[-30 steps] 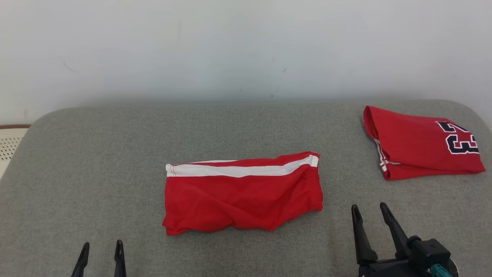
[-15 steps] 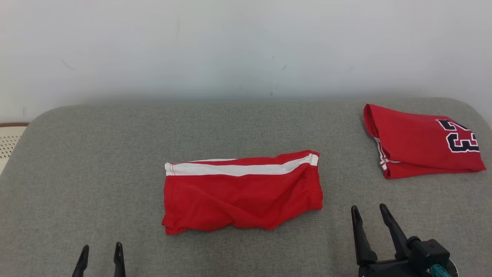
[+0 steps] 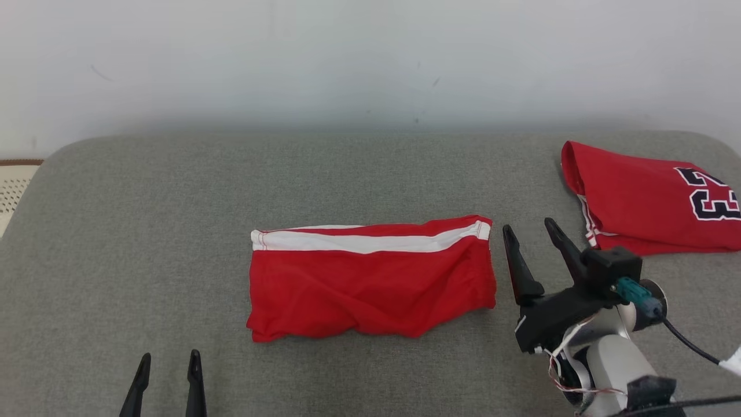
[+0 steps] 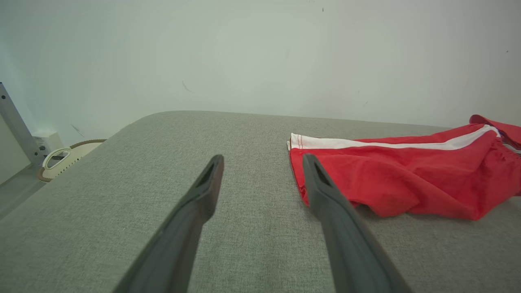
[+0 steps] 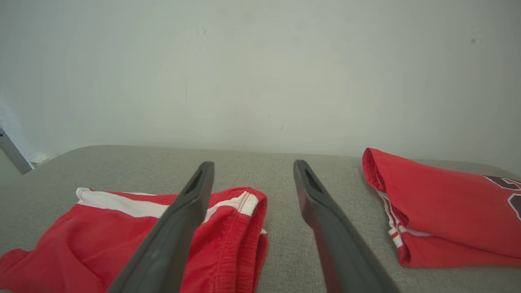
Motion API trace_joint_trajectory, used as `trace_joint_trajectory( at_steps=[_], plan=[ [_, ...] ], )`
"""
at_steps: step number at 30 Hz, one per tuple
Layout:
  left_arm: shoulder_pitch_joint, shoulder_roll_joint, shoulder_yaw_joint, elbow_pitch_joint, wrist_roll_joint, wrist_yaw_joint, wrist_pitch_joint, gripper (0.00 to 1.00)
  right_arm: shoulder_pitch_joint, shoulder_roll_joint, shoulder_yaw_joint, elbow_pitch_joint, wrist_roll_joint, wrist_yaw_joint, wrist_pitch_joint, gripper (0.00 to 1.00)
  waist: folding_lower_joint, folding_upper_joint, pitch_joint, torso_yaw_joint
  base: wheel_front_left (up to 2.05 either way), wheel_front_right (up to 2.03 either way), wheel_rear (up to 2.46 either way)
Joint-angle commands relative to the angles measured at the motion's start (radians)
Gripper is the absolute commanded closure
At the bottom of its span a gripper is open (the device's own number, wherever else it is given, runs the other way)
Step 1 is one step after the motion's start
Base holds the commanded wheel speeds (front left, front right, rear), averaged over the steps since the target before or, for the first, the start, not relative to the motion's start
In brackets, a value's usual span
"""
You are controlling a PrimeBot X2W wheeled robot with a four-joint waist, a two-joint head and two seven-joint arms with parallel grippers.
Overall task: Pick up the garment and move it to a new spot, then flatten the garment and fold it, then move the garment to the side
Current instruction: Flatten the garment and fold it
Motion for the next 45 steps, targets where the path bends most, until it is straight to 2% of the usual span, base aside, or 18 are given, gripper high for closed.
trace_joint_trajectory(
  at_steps=[1, 11, 17, 25, 31, 32, 33, 34, 37, 45],
  plan=[
    [-0.015, -0.003, -0.005, 0.006, 0.005, -0.002, -0.004, 0.00, -0.039, -0.001, 0.004, 0.047, 0.008, 0.000, 0.008, 0.00, -0.0001, -0.0001, 0.022, 0.026, 0.00, 0.00, 0.00],
    [-0.071, -0.021, -0.023, 0.030, 0.007, -0.017, -0.004, 0.00, -0.247, 0.023, -0.051, 0.433, 0.014, 0.000, 0.031, 0.00, -0.0001, -0.0001, 0.071, 0.086, 0.00, 0.00, 0.00],
    [-0.083, -0.025, -0.009, 0.040, 0.003, -0.023, -0.004, 0.00, -0.311, 0.039, -0.072, 0.622, 0.034, 0.000, 0.016, 0.00, -0.0001, -0.0001, 0.088, 0.094, 0.00, 0.00, 0.00],
    [-0.094, -0.030, -0.008, 0.047, 0.009, -0.023, -0.004, 0.00, -0.351, 0.055, -0.068, 0.764, 0.063, 0.000, 0.016, 0.00, -0.0001, -0.0001, 0.097, 0.086, 0.00, 0.00, 0.00],
    [-0.103, -0.035, -0.006, 0.056, 0.013, -0.033, -0.004, 0.00, -0.372, 0.076, -0.033, 0.803, 0.119, 0.000, -0.006, 0.01, -0.0001, -0.0001, 0.101, 0.080, 0.00, 0.00, 0.00],
    [-0.104, -0.035, -0.006, 0.058, 0.014, -0.034, -0.004, 0.00, -0.375, 0.078, -0.023, 0.801, 0.129, 0.000, -0.016, 0.40, -0.0001, -0.0001, 0.101, 0.080, 0.00, 0.00, 0.00],
    [-0.104, -0.035, -0.006, 0.060, 0.014, -0.034, -0.004, 0.00, -0.376, 0.079, -0.013, 0.803, 0.140, 0.000, -0.022, 0.93, -0.0001, -0.0001, 0.101, 0.080, 0.00, 0.00, 0.00],
    [-0.103, -0.036, -0.007, 0.063, 0.015, -0.036, -0.004, 0.00, -0.377, 0.080, -0.003, 0.807, 0.150, 0.000, -0.024, 1.00, -0.0001, -0.0001, 0.100, 0.081, 0.00, 0.00, 0.00],
    [-0.103, -0.036, -0.006, 0.070, 0.014, -0.043, -0.004, 0.00, -0.371, 0.076, 0.023, 0.814, 0.179, 0.000, -0.036, 1.00, -0.0001, -0.0001, 0.091, 0.084, 0.00, 0.00, 0.00],
    [-0.068, -0.039, 0.013, 0.073, 0.007, -0.041, -0.004, 0.00, -0.321, -0.011, 0.083, 0.777, 0.282, 0.000, -0.043, 1.00, -0.0001, -0.0001, 0.053, 0.072, 0.00, 0.00, 0.00]
  ],
)
